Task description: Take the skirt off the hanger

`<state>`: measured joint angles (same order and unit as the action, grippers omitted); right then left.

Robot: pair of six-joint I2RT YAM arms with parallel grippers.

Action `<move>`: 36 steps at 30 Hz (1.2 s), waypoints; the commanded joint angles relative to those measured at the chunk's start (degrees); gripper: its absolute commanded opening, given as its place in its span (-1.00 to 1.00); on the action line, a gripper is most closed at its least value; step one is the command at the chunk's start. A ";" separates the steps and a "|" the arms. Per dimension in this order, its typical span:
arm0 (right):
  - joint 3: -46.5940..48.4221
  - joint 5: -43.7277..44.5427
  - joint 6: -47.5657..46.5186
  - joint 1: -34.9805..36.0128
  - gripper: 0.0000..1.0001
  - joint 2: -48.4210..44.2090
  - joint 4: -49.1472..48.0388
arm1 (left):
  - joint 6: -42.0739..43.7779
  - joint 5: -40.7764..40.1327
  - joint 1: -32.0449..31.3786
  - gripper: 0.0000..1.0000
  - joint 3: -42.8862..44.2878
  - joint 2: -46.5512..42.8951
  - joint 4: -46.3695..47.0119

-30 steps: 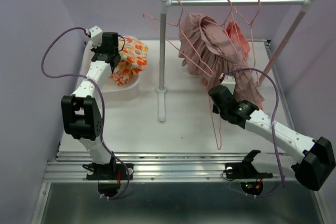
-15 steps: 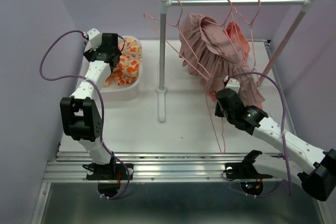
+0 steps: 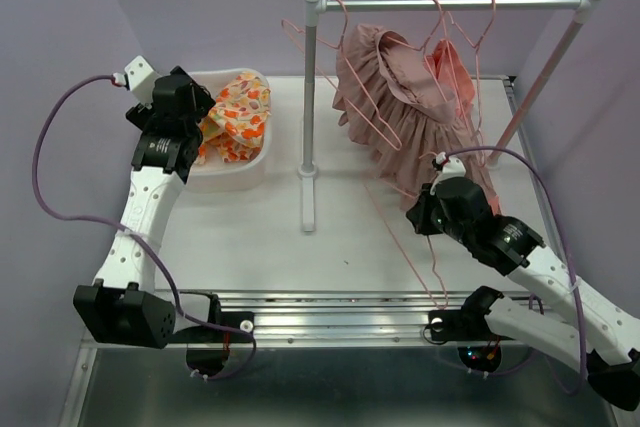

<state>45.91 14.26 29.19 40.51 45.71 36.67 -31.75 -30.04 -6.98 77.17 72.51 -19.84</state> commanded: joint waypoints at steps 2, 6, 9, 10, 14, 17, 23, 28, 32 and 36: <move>1.81 -11.08 -2.65 0.09 -0.99 -1.42 0.25 | -1.21 3.15 -1.19 0.97 -7.02 -5.79 -1.96; 1.46 -13.73 -2.65 0.09 -0.99 -1.24 0.60 | -2.88 3.32 -1.54 0.97 -11.77 -10.10 -3.54; 1.64 -16.97 -3.26 0.09 -0.99 -1.77 1.30 | -3.58 3.76 -1.80 0.97 -14.67 -12.56 -4.24; 1.90 -17.60 -3.52 0.09 -0.99 -2.38 1.48 | -3.76 4.11 -1.89 0.97 -15.63 -13.53 -4.33; 4.44 -16.29 -4.32 0.09 -0.99 -2.82 3.06 | -4.46 5.78 -2.16 0.97 -18.01 -15.12 -4.33; 7.87 -13.57 -5.54 0.09 -0.99 -1.78 3.85 | -4.64 6.66 -2.25 0.97 -19.33 -16.26 -4.51; 15.95 -2.76 -7.30 0.09 -0.99 3.58 6.14 | -6.13 8.60 -2.25 0.97 -21.97 -19.60 -6.09; 22.72 -0.12 -9.76 0.09 -0.99 8.51 5.70 | -6.40 7.72 -2.33 0.97 -22.67 -21.71 -7.14; 28.00 6.03 -11.26 0.09 -0.99 12.20 7.89 | -6.22 7.54 -2.33 0.97 -22.67 -22.76 -6.97; 30.29 9.47 -13.45 0.09 -0.99 14.58 7.90 | -6.13 7.81 -2.33 0.97 -22.85 -23.20 -6.71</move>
<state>72.73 18.09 18.79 40.51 59.64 44.62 -38.00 -22.02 -8.99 54.87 50.52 -27.09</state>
